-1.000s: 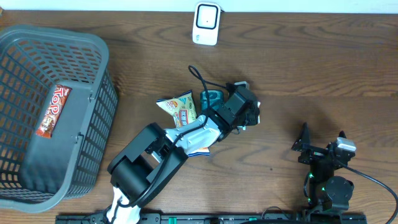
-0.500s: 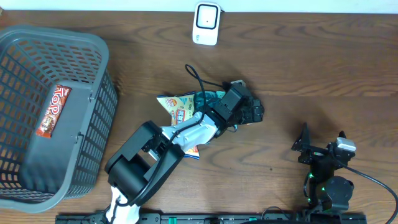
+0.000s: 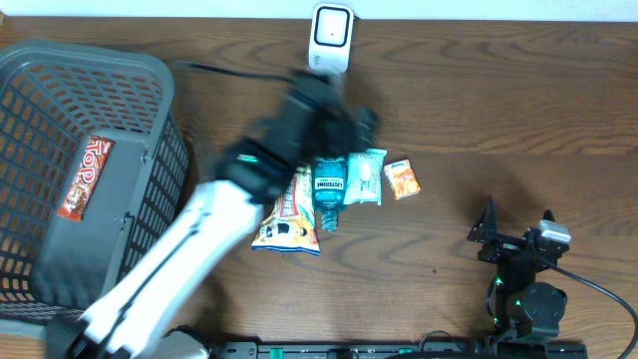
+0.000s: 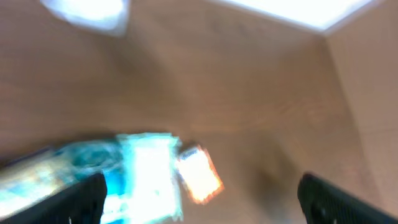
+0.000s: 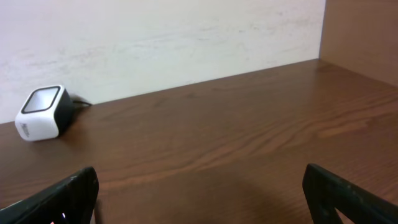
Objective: Scan the item barcode
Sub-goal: 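Carry the Kleenex pack out and set it right of the wipes, then reach the left gripper into the basket and grasp the red Topps bar, then carry the red Topps bar out and place it at the row's right end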
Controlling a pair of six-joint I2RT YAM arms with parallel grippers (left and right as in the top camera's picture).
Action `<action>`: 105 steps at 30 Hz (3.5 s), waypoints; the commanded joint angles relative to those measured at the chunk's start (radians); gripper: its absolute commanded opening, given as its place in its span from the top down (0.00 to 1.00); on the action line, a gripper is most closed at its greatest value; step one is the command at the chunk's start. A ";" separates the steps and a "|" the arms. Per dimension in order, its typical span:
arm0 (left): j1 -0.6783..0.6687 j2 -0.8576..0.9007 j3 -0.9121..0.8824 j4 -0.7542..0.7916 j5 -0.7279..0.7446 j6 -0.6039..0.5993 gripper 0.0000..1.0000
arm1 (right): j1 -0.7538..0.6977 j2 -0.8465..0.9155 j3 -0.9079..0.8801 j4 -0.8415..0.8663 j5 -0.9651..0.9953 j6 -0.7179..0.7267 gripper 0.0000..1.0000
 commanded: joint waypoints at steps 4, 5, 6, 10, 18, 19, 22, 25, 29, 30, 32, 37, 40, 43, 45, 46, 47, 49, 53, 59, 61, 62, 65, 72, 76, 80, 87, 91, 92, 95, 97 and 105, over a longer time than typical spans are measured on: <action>0.282 -0.183 0.196 -0.320 -0.305 0.158 0.02 | 0.000 -0.002 -0.001 -0.003 -0.002 -0.015 0.01; 0.321 -0.200 0.204 -0.351 -0.344 0.158 0.02 | 0.000 -0.002 -0.001 -0.003 -0.002 -0.015 0.01; 0.369 -0.218 0.205 -0.379 -0.385 0.158 0.02 | 0.000 -0.002 -0.001 -0.003 -0.002 -0.015 0.01; 0.561 -0.237 0.203 -0.492 -0.459 0.155 0.02 | 0.000 -0.002 -0.001 -0.003 -0.002 -0.015 0.01; 0.851 -0.180 -0.002 -0.424 -0.414 0.169 0.02 | 0.000 -0.002 -0.001 -0.003 -0.002 -0.015 0.01; 0.870 -0.172 -0.041 -0.385 -0.385 0.185 0.02 | 0.000 -0.002 -0.001 -0.003 -0.002 -0.015 0.01; 0.925 -0.142 -0.177 -0.229 -0.306 0.230 0.02 | 0.000 -0.002 -0.001 -0.003 -0.002 -0.015 0.01; 0.973 -0.101 -0.271 -0.093 -0.307 0.230 0.02 | 0.000 -0.002 -0.001 -0.003 -0.002 -0.015 0.01; 1.010 -0.022 -0.286 0.006 -0.307 0.254 0.02 | 0.000 -0.002 -0.001 -0.003 -0.002 -0.015 0.01; 1.013 0.005 -0.286 0.029 -0.307 0.279 0.02 | 0.000 -0.002 -0.001 -0.003 -0.002 -0.015 0.01; 1.014 0.061 -0.286 0.069 -0.307 0.340 0.02 | 0.000 -0.002 -0.001 -0.003 -0.002 -0.015 0.01; 1.017 0.198 -0.286 0.146 -0.308 0.473 0.02 | 0.000 -0.002 -0.001 -0.003 -0.002 -0.015 0.01; 1.033 0.253 -0.286 0.179 -0.308 0.476 0.02 | 0.000 -0.002 -0.001 -0.003 -0.002 -0.015 0.01; 1.058 0.281 -0.286 0.203 -0.307 0.476 0.02 | 0.000 -0.002 -0.001 -0.003 -0.002 -0.015 0.01; 1.078 0.285 -0.286 0.218 -0.307 0.476 0.02 | 0.000 -0.002 -0.001 -0.003 -0.002 -0.015 0.01; 1.088 0.285 -0.286 0.224 -0.307 0.476 0.02 | 0.000 -0.002 -0.001 -0.003 -0.002 -0.015 0.01; 1.096 0.285 -0.286 0.228 -0.307 0.476 0.02 | 0.000 -0.002 -0.001 -0.003 -0.002 -0.015 0.01; 1.110 0.286 -0.286 0.231 -0.307 0.476 0.02 | 0.000 -0.002 -0.001 -0.003 -0.002 -0.015 0.01; 1.126 0.310 -0.287 0.230 -0.307 0.468 0.02 | 0.000 -0.002 -0.001 -0.003 -0.002 -0.015 0.01; 1.126 0.371 -0.286 0.231 -0.230 0.468 0.02 | 0.000 -0.002 -0.001 -0.003 -0.002 -0.015 0.01; 1.126 0.391 -0.286 0.223 -0.206 0.468 0.02 | 0.000 -0.002 -0.001 -0.003 -0.002 -0.015 0.01; 1.126 0.400 -0.287 0.210 -0.188 0.468 0.01 | 0.000 -0.002 -0.001 -0.003 -0.002 -0.015 0.01; 1.126 0.406 -0.287 0.171 -0.179 0.444 0.13 | 0.000 -0.002 -0.001 -0.003 -0.002 -0.015 0.01; 1.126 0.404 -0.286 0.116 -0.179 0.361 0.77 | 0.000 -0.002 -0.001 -0.003 -0.002 -0.015 0.01; 1.126 0.396 -0.286 0.075 -0.179 0.345 0.93 | 0.000 -0.002 -0.001 -0.003 -0.002 -0.015 0.01; 1.126 0.340 -0.286 0.039 -0.180 0.343 0.93 | 0.000 -0.002 -0.001 -0.003 -0.002 -0.015 0.01; 1.126 0.061 -0.285 0.019 -0.179 0.212 0.93 | 0.000 -0.002 -0.001 -0.003 -0.002 -0.015 0.01; 1.126 -0.086 -0.285 0.004 -0.179 0.167 0.93 | 0.000 -0.002 -0.001 -0.003 -0.002 -0.015 0.01; 1.126 -0.118 -0.285 0.000 -0.177 0.157 0.93 | 0.000 -0.002 -0.001 -0.003 -0.002 -0.015 0.01; 1.126 -0.221 -0.285 0.000 -0.114 0.145 0.93 | 0.000 -0.001 -0.001 -0.003 -0.002 -0.015 0.01; 1.126 -0.294 -0.285 0.011 -0.031 0.134 0.93 | 0.000 -0.002 -0.001 -0.003 -0.002 -0.015 0.01; 1.029 -0.531 -0.285 0.089 0.366 -0.034 0.93 | 0.000 -0.002 -0.001 -0.003 -0.002 -0.015 0.01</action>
